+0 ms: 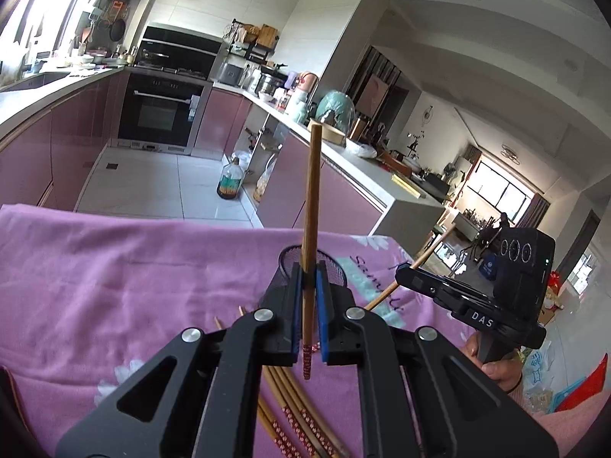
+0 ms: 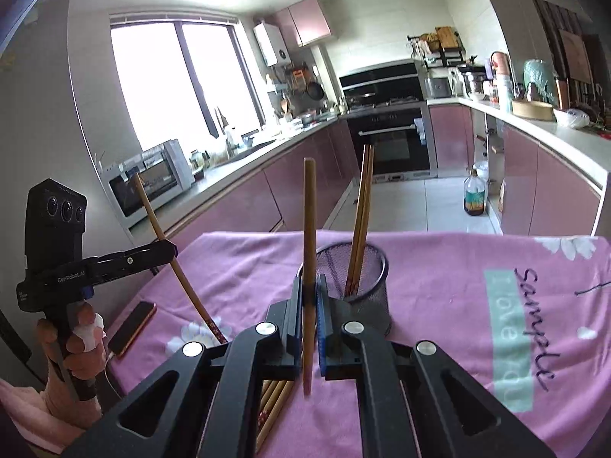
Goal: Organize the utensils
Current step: 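Carry both chopsticks upright over the mesh cup and open both grippers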
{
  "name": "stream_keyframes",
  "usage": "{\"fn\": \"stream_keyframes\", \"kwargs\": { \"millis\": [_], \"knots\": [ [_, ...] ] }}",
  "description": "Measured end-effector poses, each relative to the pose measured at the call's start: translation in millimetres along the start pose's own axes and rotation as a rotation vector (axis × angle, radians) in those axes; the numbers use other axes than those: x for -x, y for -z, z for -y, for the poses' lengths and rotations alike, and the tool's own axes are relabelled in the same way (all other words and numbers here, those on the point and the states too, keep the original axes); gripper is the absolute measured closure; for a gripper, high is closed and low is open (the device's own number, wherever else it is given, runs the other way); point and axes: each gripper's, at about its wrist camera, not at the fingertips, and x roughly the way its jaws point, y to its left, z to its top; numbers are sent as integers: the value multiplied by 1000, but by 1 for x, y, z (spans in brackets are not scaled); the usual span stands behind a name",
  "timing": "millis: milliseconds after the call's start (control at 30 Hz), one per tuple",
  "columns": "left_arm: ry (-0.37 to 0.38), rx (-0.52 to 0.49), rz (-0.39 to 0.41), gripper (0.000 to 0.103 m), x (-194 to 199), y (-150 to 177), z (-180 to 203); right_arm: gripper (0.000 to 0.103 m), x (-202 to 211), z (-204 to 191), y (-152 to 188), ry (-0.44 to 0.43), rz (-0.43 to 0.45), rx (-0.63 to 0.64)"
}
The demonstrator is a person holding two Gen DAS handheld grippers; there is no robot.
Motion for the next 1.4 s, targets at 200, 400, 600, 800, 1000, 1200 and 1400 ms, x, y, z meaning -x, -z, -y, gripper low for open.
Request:
{"fn": "stream_keyframes", "kwargs": {
  "millis": [200, 400, 600, 800, 1000, 1200, 1400],
  "knots": [
    [-14, -28, 51, 95, -8, -31, 15, 98, 10, 0, -24, 8, 60, 32],
    [-24, -60, 82, 95, -16, -56, 31, 98, 17, 1, -49, 10, 111, 50],
    [-42, -82, 94, 95, -28, -72, 39, 98, 23, 8, -72, 14, 175, 40],
    [-79, -117, 49, 95, -54, -73, 39, 98, 16, 13, -80, 40, 214, 22],
    [-88, -116, -47, 96, -89, -63, 27, 98, -15, 16, -73, 71, 152, 18],
    [-73, -132, -135, 95, -110, -49, 17, 98, -43, 24, -58, 80, 29, 3],
    [-80, -146, -190, 95, -125, -47, 10, 98, -65, 30, -54, 93, -81, -4]
  ]
}}
